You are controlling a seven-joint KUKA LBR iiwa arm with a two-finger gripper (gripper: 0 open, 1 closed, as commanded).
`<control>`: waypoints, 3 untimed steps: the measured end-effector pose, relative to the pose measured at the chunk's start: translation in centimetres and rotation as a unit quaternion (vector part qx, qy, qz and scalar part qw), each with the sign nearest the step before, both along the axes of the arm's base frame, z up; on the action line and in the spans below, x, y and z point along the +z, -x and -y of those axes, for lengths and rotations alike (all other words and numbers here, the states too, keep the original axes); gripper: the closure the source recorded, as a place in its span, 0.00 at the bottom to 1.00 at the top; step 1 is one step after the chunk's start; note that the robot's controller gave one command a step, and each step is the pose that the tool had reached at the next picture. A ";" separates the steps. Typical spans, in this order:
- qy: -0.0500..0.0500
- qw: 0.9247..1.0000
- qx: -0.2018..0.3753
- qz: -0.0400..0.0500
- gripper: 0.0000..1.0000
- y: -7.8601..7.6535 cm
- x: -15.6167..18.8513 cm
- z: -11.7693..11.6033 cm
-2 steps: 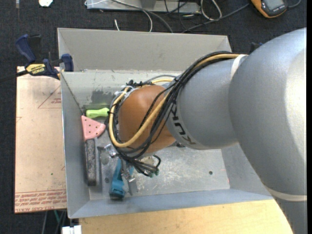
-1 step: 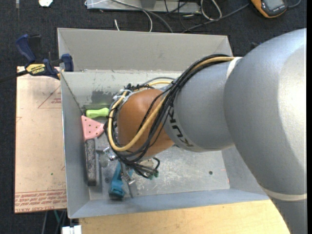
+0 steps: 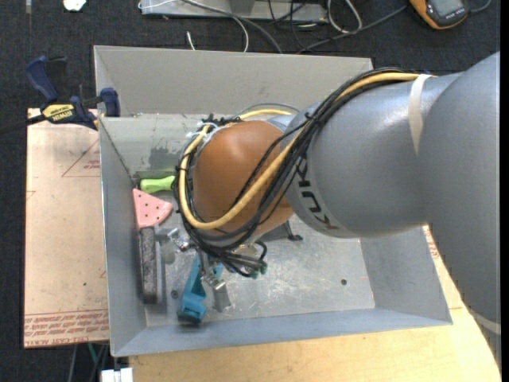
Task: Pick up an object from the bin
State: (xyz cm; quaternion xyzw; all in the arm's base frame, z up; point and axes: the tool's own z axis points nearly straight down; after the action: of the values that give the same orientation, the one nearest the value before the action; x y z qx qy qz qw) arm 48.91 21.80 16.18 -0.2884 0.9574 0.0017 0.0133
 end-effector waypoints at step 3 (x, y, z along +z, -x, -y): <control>0.001 0.999 0.040 0.001 0.00 0.0 1.5 -0.5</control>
Offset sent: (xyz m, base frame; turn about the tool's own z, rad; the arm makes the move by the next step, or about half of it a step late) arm 0.0082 0.0097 -0.0416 -0.2727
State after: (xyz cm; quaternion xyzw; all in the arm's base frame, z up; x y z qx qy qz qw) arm 48.96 22.34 17.65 -0.3268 0.9450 0.0015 0.0137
